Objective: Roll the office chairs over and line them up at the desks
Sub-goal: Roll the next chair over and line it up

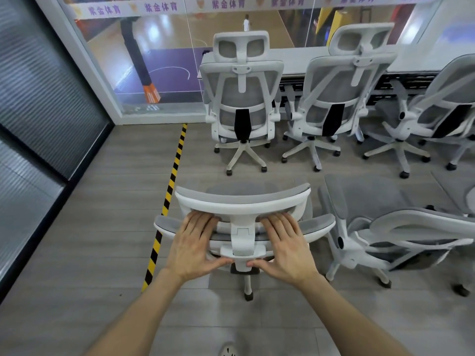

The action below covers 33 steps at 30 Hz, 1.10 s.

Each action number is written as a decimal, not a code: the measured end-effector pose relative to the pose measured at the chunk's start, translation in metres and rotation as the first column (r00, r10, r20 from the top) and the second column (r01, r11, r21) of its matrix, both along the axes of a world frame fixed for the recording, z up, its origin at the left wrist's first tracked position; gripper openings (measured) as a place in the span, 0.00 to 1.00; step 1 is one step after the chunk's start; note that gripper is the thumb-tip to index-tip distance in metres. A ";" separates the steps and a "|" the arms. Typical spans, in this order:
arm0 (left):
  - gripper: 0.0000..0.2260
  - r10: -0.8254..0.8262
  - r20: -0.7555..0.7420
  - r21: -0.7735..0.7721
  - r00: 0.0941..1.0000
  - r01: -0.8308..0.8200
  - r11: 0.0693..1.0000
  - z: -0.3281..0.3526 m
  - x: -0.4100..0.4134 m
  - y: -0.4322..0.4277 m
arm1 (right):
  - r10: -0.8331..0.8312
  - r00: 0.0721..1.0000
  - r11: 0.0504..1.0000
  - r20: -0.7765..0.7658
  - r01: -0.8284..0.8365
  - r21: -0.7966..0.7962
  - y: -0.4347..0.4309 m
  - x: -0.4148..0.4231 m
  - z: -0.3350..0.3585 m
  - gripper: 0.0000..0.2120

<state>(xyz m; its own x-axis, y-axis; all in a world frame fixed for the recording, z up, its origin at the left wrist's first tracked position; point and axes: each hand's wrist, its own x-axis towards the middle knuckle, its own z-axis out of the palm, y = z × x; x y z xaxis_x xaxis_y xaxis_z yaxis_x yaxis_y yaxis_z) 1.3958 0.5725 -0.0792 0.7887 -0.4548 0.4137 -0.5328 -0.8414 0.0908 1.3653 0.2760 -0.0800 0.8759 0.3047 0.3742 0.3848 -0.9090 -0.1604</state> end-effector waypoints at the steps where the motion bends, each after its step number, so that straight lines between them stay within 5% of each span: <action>1: 0.48 -0.002 0.009 -0.003 1.000 0.002 1.000 -0.001 -0.001 0.001 | -0.002 1.000 1.000 0.003 0.002 0.001 0.001 -0.002 0.000 0.54; 20: 0.47 0.033 -0.002 0.081 0.999 -0.033 0.996 0.005 -0.013 -0.011 | -0.016 0.999 1.000 -0.050 0.015 -0.022 -0.011 -0.012 0.007 0.55; 28: 0.48 0.105 -0.066 0.265 0.992 -0.084 0.961 0.022 -0.023 -0.017 | 0.014 0.978 1.000 -0.208 -0.012 0.011 -0.014 -0.010 0.027 0.54; 33: 0.41 0.193 -0.099 0.270 0.976 -0.160 0.949 0.026 -0.052 -0.024 | 0.078 0.948 0.991 -0.309 -0.041 0.125 -0.035 -0.032 0.049 0.33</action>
<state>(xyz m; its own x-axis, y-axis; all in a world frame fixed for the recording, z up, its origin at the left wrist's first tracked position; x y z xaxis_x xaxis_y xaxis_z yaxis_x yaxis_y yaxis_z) 1.3435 0.5488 -0.0536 0.9032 -0.3824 0.1949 -0.3724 -0.9240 -0.0873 1.3337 0.2414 -0.0306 0.9358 0.3313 0.1206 0.3518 -0.8540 -0.3834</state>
